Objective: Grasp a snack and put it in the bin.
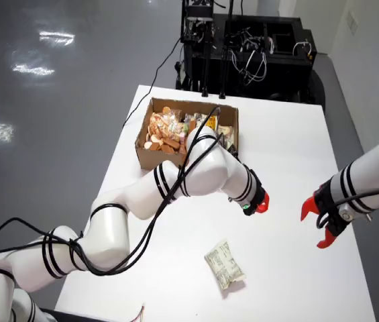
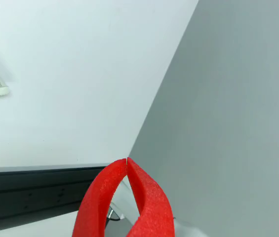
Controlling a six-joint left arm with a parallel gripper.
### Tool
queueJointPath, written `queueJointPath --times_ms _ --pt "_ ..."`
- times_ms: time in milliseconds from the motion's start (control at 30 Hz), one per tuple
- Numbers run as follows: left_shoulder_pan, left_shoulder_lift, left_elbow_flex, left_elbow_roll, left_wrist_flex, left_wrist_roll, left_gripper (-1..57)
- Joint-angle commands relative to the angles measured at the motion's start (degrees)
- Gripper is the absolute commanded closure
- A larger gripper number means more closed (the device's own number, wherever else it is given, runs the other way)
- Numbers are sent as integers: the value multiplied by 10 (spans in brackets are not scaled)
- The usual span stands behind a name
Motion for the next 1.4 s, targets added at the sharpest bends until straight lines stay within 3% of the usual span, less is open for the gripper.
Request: queueJointPath --times_ms 33,900,1400 --pt "0 0 0 0 0 3 569" --pt "-1 -3 10 -1 3 22 569" --pt "11 -25 130 -2 2 12 564"
